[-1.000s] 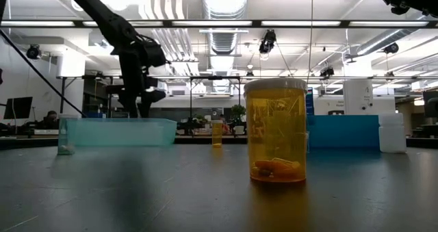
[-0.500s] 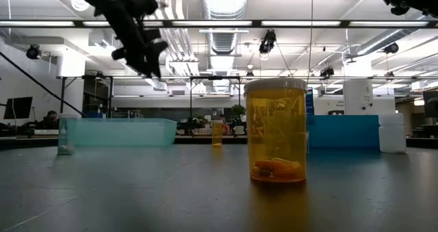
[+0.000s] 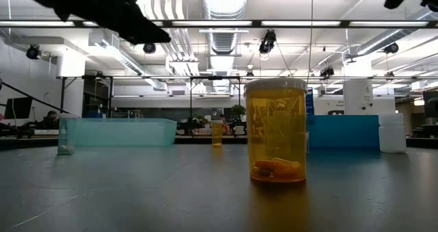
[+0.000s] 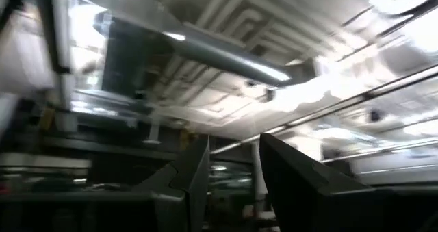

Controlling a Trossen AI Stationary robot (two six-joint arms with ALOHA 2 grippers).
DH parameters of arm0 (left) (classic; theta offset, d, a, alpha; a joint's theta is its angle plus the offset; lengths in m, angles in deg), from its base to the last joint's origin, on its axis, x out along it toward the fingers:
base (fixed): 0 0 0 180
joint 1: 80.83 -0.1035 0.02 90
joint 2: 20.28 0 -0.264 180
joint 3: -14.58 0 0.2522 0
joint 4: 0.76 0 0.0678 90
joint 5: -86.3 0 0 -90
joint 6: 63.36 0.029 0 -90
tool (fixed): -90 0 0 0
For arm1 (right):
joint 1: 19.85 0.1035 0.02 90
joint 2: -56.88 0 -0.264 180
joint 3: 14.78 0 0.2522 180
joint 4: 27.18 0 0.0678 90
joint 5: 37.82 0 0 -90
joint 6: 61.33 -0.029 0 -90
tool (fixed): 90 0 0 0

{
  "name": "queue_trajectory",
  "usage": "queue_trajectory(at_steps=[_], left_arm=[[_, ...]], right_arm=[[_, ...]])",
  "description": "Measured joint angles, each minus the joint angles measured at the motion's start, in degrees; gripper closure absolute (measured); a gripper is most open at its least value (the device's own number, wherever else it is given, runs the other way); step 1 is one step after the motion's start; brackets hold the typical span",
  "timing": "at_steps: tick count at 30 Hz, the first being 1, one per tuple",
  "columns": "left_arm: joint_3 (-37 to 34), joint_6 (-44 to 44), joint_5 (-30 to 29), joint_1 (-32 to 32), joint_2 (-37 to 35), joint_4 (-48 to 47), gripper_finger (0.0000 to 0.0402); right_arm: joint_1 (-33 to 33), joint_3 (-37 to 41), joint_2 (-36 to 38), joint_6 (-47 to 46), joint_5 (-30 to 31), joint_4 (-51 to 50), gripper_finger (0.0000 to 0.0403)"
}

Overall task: Pick and place medicine bottles into bin by pill shape (circle, oval)
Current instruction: Put the orange tablet bottle into the blue bin

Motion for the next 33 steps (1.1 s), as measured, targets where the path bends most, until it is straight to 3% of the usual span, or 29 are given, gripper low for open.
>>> queue_trajectory(at_steps=[3, 13, 23, 33], left_arm=[[-3.80, 0.93, 3.57, -0.03, -2.17, 5.86, 0.0230], [-7.04, 2.44, 3.49, -0.09, -7.17, 8.75, 0.0230], [-10.68, 5.45, 3.48, -0.13, -10.50, 5.22, 0.0230], [-10.98, 7.34, 3.47, -0.20, -17.51, 4.36, 0.0230]], right_arm=[[0.00, -2.24, -4.61, -2.84, -0.69, -0.14, 0.0282], [0.00, -16.36, -25.82, -9.87, 0.40, -4.13, 0.0282], [-0.07, -35.95, -44.02, -18.79, 6.40, -26.80, 0.0282], [-1.90, -55.76, -59.88, -25.86, 6.84, -49.40, 0.0282]])
